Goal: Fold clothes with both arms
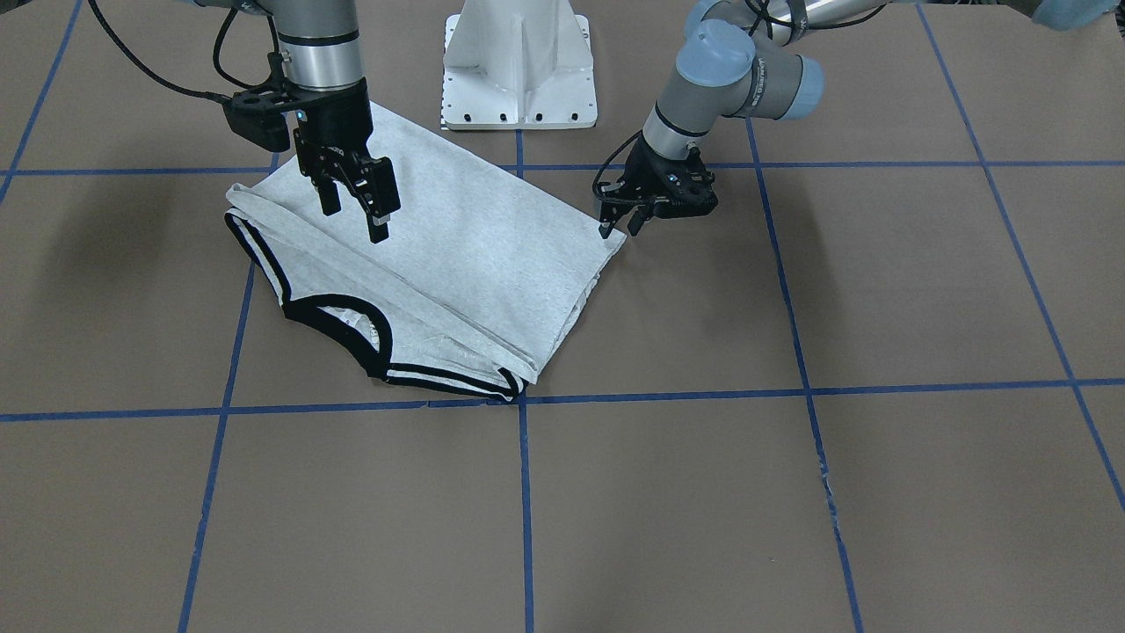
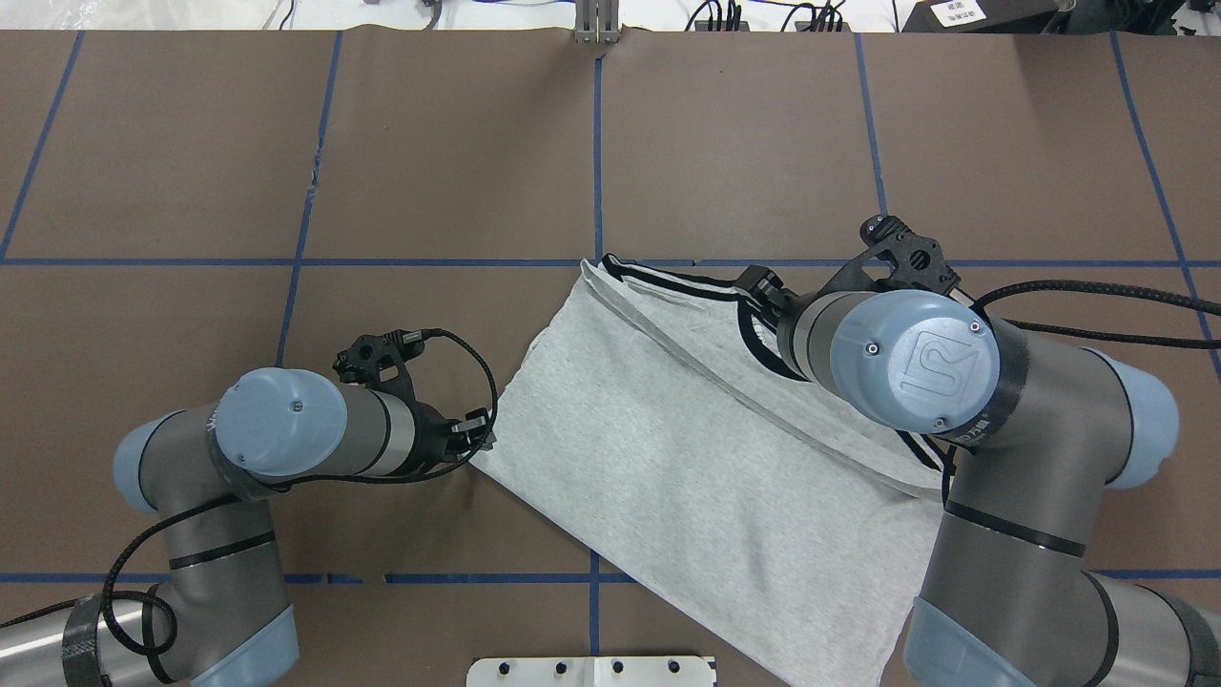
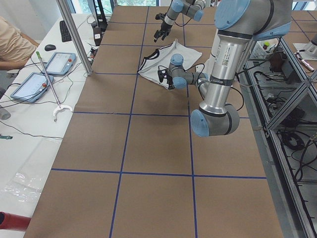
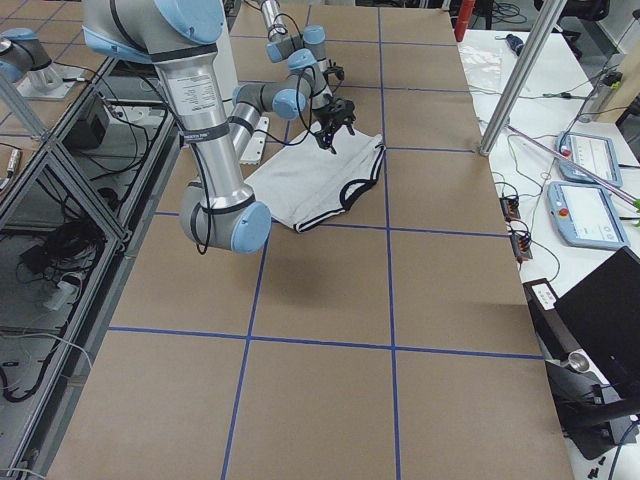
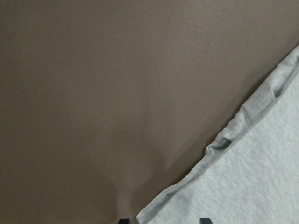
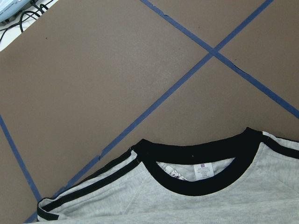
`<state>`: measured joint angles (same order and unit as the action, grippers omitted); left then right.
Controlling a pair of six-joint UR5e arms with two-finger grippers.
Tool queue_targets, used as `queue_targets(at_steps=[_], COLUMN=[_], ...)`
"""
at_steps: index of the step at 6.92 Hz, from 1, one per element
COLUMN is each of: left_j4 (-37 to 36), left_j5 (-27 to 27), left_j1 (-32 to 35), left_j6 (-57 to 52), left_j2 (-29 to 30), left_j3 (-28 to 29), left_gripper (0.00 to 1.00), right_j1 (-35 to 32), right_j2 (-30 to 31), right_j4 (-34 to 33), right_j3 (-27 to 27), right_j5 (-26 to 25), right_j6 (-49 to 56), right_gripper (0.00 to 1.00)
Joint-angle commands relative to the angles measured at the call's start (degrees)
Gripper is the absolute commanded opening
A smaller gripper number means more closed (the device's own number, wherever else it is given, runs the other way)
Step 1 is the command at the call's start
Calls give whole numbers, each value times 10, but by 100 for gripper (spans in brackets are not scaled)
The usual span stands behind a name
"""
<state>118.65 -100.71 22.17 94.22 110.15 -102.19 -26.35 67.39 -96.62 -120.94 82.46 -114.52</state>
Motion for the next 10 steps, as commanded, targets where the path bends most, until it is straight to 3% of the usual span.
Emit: queue_targets(at_steps=[1,4,5,6,7,10], left_j4=[0,0,-1,-1,-1,-1], left_j5=[0,1,1,0,0,2], left_j1=[0,0,1,1,4,47], left_j6=[-1,-1,-1,0,-4,-11], left_j2=[1,1,0,0,0,-3], left_j3=[4,12,13,12,9,15], left_gripper=[47,45,38,13,0,0], right_j1=[-1,0,0,-4,-10,-41], right_j2=[-1,-2,-2,-1,-1,0], right_j4=[-1,0,13,70,98,100], right_j3=[4,13,16,44,61,68], right_j5=[1,1,1,2,4,38], right_j6=[4,4,4,10,45,70], right_gripper=[100,100,100,100,100,100])
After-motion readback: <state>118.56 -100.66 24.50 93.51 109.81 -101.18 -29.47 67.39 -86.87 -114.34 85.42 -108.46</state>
